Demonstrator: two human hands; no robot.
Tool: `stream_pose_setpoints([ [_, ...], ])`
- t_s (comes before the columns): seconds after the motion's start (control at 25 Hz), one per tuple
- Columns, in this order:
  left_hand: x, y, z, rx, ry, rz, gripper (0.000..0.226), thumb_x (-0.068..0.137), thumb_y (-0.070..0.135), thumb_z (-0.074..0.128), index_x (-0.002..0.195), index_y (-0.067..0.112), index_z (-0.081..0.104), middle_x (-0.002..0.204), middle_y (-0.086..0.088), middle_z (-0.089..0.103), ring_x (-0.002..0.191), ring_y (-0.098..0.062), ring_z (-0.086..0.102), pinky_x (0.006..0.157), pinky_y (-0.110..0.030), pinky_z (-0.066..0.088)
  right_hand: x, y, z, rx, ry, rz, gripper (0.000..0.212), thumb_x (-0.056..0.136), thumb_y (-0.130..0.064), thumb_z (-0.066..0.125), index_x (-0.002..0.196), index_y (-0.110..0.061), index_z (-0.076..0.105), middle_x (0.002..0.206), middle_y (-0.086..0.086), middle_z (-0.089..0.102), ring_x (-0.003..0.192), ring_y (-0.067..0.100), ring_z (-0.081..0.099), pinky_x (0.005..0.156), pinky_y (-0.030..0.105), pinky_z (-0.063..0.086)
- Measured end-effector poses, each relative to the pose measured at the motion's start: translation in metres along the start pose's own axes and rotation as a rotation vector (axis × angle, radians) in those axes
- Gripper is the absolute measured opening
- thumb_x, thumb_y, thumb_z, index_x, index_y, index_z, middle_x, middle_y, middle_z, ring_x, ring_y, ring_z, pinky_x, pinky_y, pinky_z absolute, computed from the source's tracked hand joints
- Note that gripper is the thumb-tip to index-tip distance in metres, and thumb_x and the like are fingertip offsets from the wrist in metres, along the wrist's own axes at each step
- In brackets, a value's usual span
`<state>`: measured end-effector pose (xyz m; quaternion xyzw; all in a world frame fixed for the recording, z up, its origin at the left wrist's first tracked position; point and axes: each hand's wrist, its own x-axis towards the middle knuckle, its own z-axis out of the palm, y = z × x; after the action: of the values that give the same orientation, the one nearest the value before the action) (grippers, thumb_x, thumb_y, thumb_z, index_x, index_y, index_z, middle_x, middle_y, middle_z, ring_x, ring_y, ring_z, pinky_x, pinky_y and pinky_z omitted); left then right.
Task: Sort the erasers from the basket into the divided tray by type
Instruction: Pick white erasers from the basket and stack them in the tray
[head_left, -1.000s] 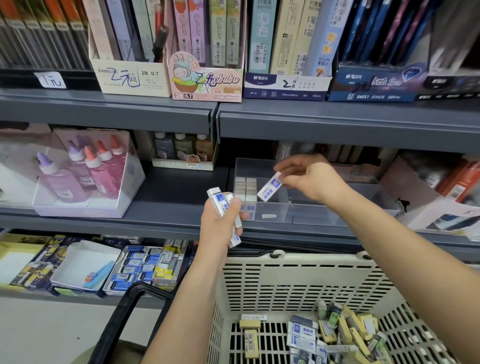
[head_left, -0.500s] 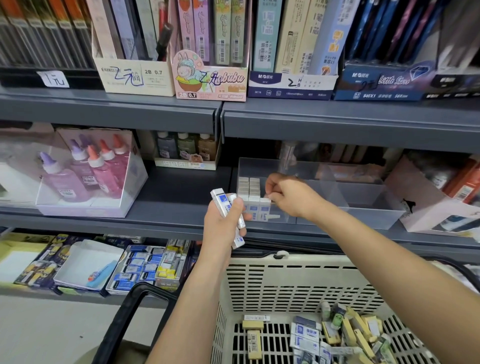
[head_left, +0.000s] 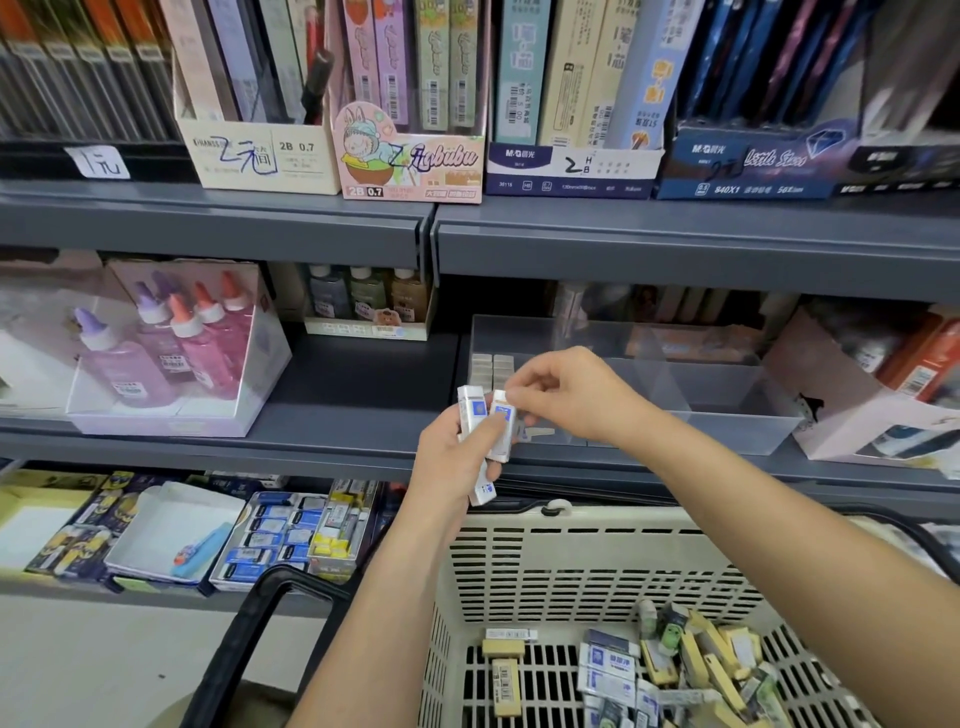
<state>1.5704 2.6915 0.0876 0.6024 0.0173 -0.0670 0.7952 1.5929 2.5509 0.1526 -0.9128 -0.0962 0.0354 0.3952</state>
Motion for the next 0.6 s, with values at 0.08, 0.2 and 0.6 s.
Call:
stream_pose_setpoints([
  [0.08,-0.001,0.001,-0.001,-0.057,0.003,-0.015,0.015,0.092,0.015,0.055,0.103,0.012,0.066,0.078,-0.006,0.067,0.059,-0.013,0.052,0.044,-0.02,0.037,0.0,0.002,-0.005,0.124,-0.029,0.059,0.008,0.088,-0.014,0.06,0.086,-0.013,0.068,0.071,-0.001,0.07,0.061,0.003,0.065,0.058,0.019,0.053],
  [0.2,-0.001,0.002,-0.003,-0.04,0.027,-0.034,0.014,0.094,0.018,0.054,0.102,0.016,0.065,0.088,-0.001,0.073,0.072,-0.015,0.066,0.044,-0.018,0.039,0.002,0.006,-0.011,0.237,-0.02,0.112,0.007,0.089,-0.009,0.058,0.091,-0.009,0.065,0.071,-0.002,0.069,0.057,0.0,0.063,0.053,0.014,0.049],
  [0.6,0.001,0.002,-0.005,-0.013,0.085,-0.023,0.026,0.092,0.03,0.056,0.093,0.004,0.061,0.068,0.003,0.059,0.048,-0.007,0.045,0.041,-0.02,0.034,0.012,0.005,-0.026,0.214,0.091,0.008,0.022,0.089,-0.008,0.059,0.078,-0.027,0.06,0.066,-0.003,0.062,0.049,-0.001,0.058,0.046,0.01,0.043],
])
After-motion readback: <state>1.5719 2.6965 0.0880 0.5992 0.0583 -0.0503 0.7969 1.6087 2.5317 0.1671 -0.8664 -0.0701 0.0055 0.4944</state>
